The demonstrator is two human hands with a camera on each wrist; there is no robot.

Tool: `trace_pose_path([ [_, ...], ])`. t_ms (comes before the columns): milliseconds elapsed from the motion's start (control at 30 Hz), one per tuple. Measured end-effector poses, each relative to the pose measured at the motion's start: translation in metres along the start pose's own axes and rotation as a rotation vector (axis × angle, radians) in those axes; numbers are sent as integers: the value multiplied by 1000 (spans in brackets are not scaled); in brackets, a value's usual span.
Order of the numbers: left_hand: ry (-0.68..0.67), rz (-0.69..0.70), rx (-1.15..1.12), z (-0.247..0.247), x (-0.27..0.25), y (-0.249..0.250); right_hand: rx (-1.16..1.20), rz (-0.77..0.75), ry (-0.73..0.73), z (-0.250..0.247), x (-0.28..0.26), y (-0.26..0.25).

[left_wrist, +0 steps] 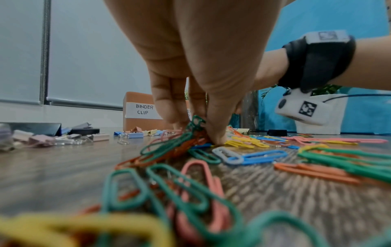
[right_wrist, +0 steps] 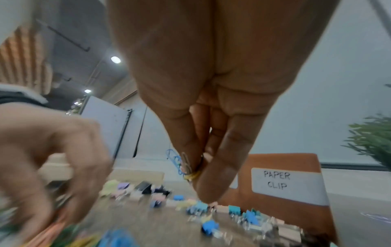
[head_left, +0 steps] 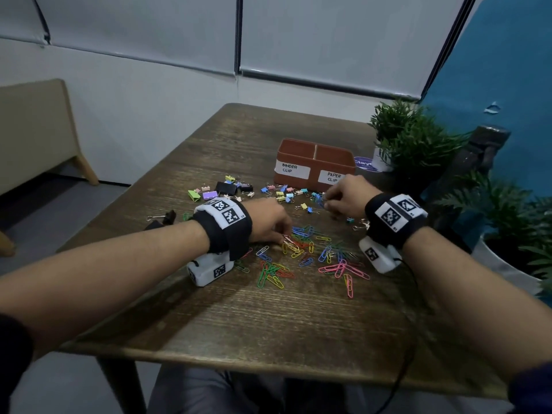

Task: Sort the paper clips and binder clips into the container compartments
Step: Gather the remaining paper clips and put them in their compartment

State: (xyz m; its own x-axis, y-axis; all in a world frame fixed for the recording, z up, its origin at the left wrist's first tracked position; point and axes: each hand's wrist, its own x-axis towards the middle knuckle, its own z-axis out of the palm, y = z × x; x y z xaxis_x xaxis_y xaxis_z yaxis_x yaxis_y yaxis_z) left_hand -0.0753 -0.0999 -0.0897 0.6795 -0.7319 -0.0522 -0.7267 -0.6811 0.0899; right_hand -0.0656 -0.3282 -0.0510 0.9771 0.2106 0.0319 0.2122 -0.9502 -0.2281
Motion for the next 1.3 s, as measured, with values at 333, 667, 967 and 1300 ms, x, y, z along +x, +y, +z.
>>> trace_pose_path([
  [333, 25, -6, -49, 1, 0, -1, 67, 315, 363, -44, 90, 36],
  [667, 120, 50, -101, 3, -1, -3, 157, 356, 379, -12, 120, 49],
  [967, 307, -63, -258, -16, -4, -18, 226, -3, 186, -28, 21, 7],
  [1300, 377, -191, -188, -87, 65, -31, 72, 53, -305, 8, -51, -5],
])
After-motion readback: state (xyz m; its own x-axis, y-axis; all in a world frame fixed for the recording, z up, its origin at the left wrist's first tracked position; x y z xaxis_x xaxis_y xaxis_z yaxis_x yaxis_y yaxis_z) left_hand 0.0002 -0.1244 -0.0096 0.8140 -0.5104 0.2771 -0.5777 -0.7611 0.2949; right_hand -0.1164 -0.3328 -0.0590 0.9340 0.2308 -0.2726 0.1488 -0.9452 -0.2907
